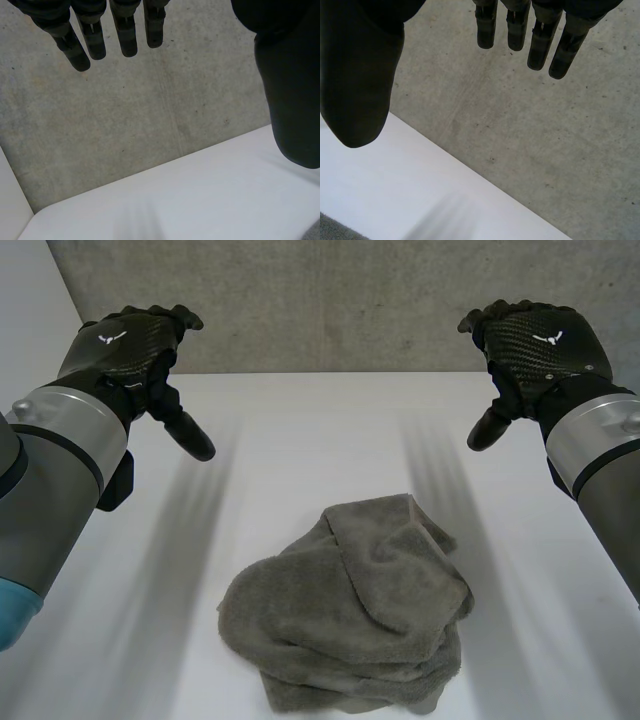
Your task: Fold the towel.
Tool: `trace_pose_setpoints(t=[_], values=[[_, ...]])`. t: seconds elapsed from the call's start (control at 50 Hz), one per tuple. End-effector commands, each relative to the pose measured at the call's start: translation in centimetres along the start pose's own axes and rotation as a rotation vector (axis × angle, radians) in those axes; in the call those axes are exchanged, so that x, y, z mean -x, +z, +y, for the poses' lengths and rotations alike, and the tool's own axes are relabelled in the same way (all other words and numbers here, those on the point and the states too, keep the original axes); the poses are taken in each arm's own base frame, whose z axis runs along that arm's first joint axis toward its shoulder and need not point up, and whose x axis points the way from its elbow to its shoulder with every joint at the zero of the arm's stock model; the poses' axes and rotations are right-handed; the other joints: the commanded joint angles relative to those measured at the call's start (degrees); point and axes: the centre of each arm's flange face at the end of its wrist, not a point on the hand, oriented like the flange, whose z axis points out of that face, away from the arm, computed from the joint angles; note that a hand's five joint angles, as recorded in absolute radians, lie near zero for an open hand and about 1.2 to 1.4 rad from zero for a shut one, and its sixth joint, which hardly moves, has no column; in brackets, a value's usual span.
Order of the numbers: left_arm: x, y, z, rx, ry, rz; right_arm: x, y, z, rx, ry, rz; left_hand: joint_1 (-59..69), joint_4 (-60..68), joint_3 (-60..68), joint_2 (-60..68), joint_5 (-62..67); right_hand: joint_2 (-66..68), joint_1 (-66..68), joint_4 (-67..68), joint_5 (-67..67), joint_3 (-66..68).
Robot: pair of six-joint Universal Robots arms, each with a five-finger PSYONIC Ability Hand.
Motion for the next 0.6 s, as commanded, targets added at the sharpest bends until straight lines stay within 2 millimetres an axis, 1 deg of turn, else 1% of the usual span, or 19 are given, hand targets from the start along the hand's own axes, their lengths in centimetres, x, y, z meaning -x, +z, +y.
trace_pose_setpoints(t=[0.02,0.08,0.12,0.14,0.18,0.24,0.28,0.3,0.34,0.36,0.38,0.4,0.44,0.48,0.52,0.54,0.56,0.58,0.6], values=[[0.1,-0.2,1.2,0.039,0.012,0.000,0.3,0.4,0.7,0.019,-0.021,-0.019,-4.6,-4.2,-3.6,-4.1,-12.0,-4.9,-3.2,-5.1,-3.3,-4.3],[0.1,-0.3,1.9,0.065,0.019,0.002,0.8,0.4,1.0,0.026,-0.074,-0.063,-4.6,-4.2,-3.6,-4.1,-12.0,-4.9,-3.2,-5.1,-3.3,-4.3],[0.1,-0.8,4.0,0.132,0.035,0.006,1.4,0.5,1.8,0.045,-0.145,-0.123,-4.6,-4.2,-3.6,-4.1,-12.0,-4.9,-3.2,-5.1,-3.3,-4.3],[0.1,-0.8,4.0,0.132,0.035,0.006,1.4,0.5,1.8,0.045,-0.145,-0.123,-4.6,-4.2,-3.6,-4.1,-12.0,-4.9,-3.2,-5.1,-3.3,-4.3],[0.1,-1.0,6.9,0.222,0.053,0.020,2.3,0.6,3.7,0.101,-0.211,-0.195,-4.6,-4.2,-3.6,-4.1,-12.0,-4.9,-3.2,-5.1,-3.3,-4.3],[0.0,-0.9,8.6,0.272,0.063,0.030,2.7,0.7,4.7,0.132,-0.236,-0.227,-4.6,-4.2,-3.6,-4.1,-12.0,-4.9,-3.2,-5.1,-3.3,-4.3],[-0.4,-1.1,11.8,0.373,0.078,0.063,3.7,1.2,7.2,0.193,-0.267,-0.286,-4.6,-4.2,-3.6,-4.1,-12.0,-4.9,-3.2,-5.1,-3.3,-4.3],[-0.4,-1.1,11.8,0.374,0.078,0.063,3.8,1.2,7.2,0.194,-0.267,-0.287,-4.6,-4.2,-3.6,-4.1,-12.0,-4.9,-3.2,-5.1,-3.3,-4.3],[-1.1,-1.5,14.8,0.472,0.098,0.100,5.5,1.4,9.9,0.261,-0.284,-0.348,-4.6,-4.2,-3.6,-4.1,-12.0,-4.9,-3.2,-5.1,-3.3,-4.3],[-1.1,-1.5,14.8,0.473,0.099,0.100,5.5,1.4,9.9,0.261,-0.284,-0.348,-4.6,-4.2,-3.6,-4.1,-12.0,-4.9,-3.2,-5.1,-3.3,-4.3],[-1.4,-1.7,16.1,0.516,0.110,0.113,6.4,1.3,11.2,0.291,-0.294,-0.379,-4.6,-4.2,-3.6,-4.1,-12.0,-4.9,-3.2,-5.1,-3.3,-4.3],[-1.8,-1.8,17.2,0.548,0.120,0.127,6.4,1.3,11.2,0.291,-0.294,-0.379,-4.6,-4.2,-3.6,-4.1,-12.0,-4.9,-3.2,-5.1,-3.3,-4.3],[-2.1,-2.0,18.2,0.578,0.129,0.138,7.3,1.3,13.7,0.356,-0.308,-0.413,-4.6,-4.2,-3.6,-4.1,-12.0,-4.9,-3.2,-5.1,-3.3,-4.3],[-2.2,-2.1,19.0,0.600,0.135,0.143,7.7,1.3,14.6,0.379,-0.312,-0.424,-4.6,-4.2,-3.6,-4.1,-12.0,-4.9,-3.2,-5.1,-3.3,-4.3],[-2.4,-2.0,19.5,0.615,0.140,0.145,7.9,1.3,15.4,0.403,-0.314,-0.428,-4.1,-3.6,-3.1,-3.6,-11.5,1.8,3.5,1.6,3.3,2.3],[-2.5,-2.0,19.7,0.620,0.142,0.149,7.9,1.3,16.0,0.418,-0.314,-0.429,-2.8,-2.3,-1.7,-2.2,-10.2,11.3,13.0,11.0,12.8,11.8],[-2.8,-2.0,19.7,0.616,0.143,0.156,7.9,1.3,16.0,0.418,-0.314,-0.429,1.6,2.0,2.6,2.1,-5.8,11.4,13.1,11.1,12.9,11.9],[-2.8,-2.0,19.7,0.616,0.143,0.156,7.9,1.5,16.2,0.421,-0.311,-0.428,1.6,2.1,2.6,2.2,-5.8,22.3,24.0,22.1,23.9,22.8],[-3.0,-2.0,19.4,0.605,0.144,0.163,7.8,1.7,16.1,0.414,-0.301,-0.420,10.8,11.3,11.8,11.3,3.4,37.8,39.5,37.6,39.4,38.3]])
